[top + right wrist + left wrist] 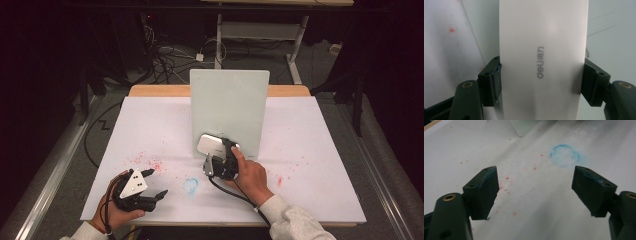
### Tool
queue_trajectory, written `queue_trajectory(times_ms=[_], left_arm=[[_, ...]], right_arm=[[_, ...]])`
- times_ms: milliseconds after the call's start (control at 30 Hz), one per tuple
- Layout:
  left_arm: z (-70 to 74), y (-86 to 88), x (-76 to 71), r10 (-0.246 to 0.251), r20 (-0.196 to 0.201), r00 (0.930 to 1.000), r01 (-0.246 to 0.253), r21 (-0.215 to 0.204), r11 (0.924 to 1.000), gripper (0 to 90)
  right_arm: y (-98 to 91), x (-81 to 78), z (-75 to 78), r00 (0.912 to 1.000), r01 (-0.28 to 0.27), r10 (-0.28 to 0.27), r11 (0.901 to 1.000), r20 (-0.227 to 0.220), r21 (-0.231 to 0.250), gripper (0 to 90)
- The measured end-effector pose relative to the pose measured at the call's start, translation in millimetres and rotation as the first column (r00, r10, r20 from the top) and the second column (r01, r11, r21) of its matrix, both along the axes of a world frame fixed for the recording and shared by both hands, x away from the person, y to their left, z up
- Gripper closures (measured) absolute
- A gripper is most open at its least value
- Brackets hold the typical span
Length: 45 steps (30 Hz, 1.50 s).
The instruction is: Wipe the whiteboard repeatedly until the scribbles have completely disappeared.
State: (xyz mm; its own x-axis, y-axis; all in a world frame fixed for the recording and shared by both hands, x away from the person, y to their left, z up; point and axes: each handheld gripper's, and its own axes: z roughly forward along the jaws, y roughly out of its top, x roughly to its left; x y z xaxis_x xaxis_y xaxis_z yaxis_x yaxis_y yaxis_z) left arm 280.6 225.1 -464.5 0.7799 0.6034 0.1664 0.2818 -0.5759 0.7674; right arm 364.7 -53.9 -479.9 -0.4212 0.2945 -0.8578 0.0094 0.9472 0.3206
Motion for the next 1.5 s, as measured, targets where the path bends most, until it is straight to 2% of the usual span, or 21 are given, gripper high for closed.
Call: queue_trajectory(times_ms=[100, 133, 333, 400, 500, 533, 600, 633, 700, 733, 800, 867, 1000, 1033, 1133, 1267, 1433, 1500], left_arm=[[0.7, 0.7, -0.8, 0.003, 0.005, 1.0000, -0.003, -0.001, 1.0000, 21.0], [0.8, 1.0, -0.9, 0.003, 0.004, 1.0000, -0.003, -0.004, 1.0000, 21.0], [0.7, 1.4, -0.9, 0.005, 0.006, 1.0000, -0.005, 0.000, 1.0000, 21.0], [1.0, 1.3, -1.0, 0.004, 0.006, 1.0000, -0.004, -0.004, 1.0000, 21.0], [0.9, 0.6, -0.8, 0.004, 0.005, 1.0000, -0.004, -0.004, 1.0000, 21.0], [0.8, 0.3, -0.4, 0.001, 0.004, 1.0000, -0.001, -0.002, 1.0000, 21.0], [0.4, -0.7, 0.1, 0.000, 0.004, 1.0000, 0.000, 0.001, 1.0000, 21.0], [0.3, -1.0, 0.2, -0.002, 0.003, 1.0000, 0.002, 0.000, 1.0000, 21.0], [0.4, -1.3, 0.6, -0.002, 0.004, 1.0000, 0.002, 0.000, 1.0000, 21.0], [0.4, -1.5, 0.7, -0.003, 0.003, 1.0000, 0.003, -0.001, 1.0000, 21.0], [0.5, -2.0, 0.6, -0.006, 0.004, 1.0000, 0.006, 0.000, 1.0000, 21.0], [0.2, -2.5, 0.7, -0.007, 0.003, 1.0000, 0.007, 0.002, 1.0000, 21.0], [0.3, -1.5, 0.9, -0.006, 0.004, 1.0000, 0.006, -0.004, 1.0000, 21.0], [0.3, -1.4, 0.9, -0.006, 0.004, 1.0000, 0.006, -0.003, 1.0000, 21.0], [0.2, -1.2, 0.4, -0.005, 0.003, 1.0000, 0.005, -0.004, 1.0000, 21.0], [0.2, -0.8, 0.1, -0.002, 0.003, 1.0000, 0.002, -0.005, 1.0000, 21.0], [-0.1, -1.2, 0.1, -0.005, 0.000, 1.0000, 0.005, -0.006, 1.0000, 21.0], [-0.2, -1.5, 0.5, -0.005, 0.000, 1.0000, 0.005, -0.005, 1.0000, 21.0]], right_arm=[[-6.6, 1.3, 4.2, 0.9999, 0.004, -0.004, 1.0000, -0.015, 0.003, 30.9], [-10.1, 2.4, 6.8, 0.9999, 0.012, -0.012, 0.9999, -0.003, 0.012, 30.9], [-33.8, 9.4, 27.7, 0.9979, 0.064, -0.065, 0.9931, 0.004, 0.098, 31.0], [-37.1, 10.5, 31.8, 0.9963, 0.081, -0.084, 0.9902, 0.020, 0.114, 31.0], [-37.8, 10.3, 32.4, 0.9957, 0.088, -0.091, 0.9883, 0.017, 0.124, 31.0], [-37.3, 9.8, 31.1, 0.9957, 0.085, -0.089, 0.9888, 0.025, 0.123, 31.0], [-35.4, 8.6, 26.2, 0.9971, 0.074, -0.075, 0.9907, 0.009, 0.114, 30.9], [-33.4, 7.1, 22.0, 0.9974, 0.067, -0.069, 0.9929, 0.018, 0.098, 30.9], [-27.6, 4.1, 13.3, 0.9988, 0.049, -0.049, 0.9972, 0.001, 0.056, 30.9], [-24.0, 2.1, 8.2, 0.9990, 0.042, -0.043, 0.9985, 0.014, 0.034, 30.9], [-17.9, -0.1, 1.5, 0.9997, 0.023, -0.023, 0.9997, -0.007, 0.002, 30.9], [-12.7, -2.0, -4.6, 0.9999, 0.010, -0.010, 0.9997, 0.004, -0.022, 30.9], [-12.7, 0.1, -0.7, 0.9998, -0.016, 0.015, 0.9986, -0.014, -0.051, 30.9], [-13.4, 1.3, 2.9, 1.0000, -0.009, 0.009, 0.9991, -0.004, -0.041, 30.9], [-16.2, 7.3, 18.7, 0.9999, 0.014, -0.014, 0.9996, 0.003, 0.025, 30.9], [-18.3, 14.1, 35.5, 0.9992, 0.034, -0.036, 0.9939, 0.015, 0.105, 30.9], [-9.4, 17.0, 42.0, 0.9983, 0.034, -0.041, 0.9883, 0.041, 0.148, 30.9], [-2.6, 16.7, 41.6, 0.9985, 0.027, -0.033, 0.9909, 0.045, 0.132, 30.9]])
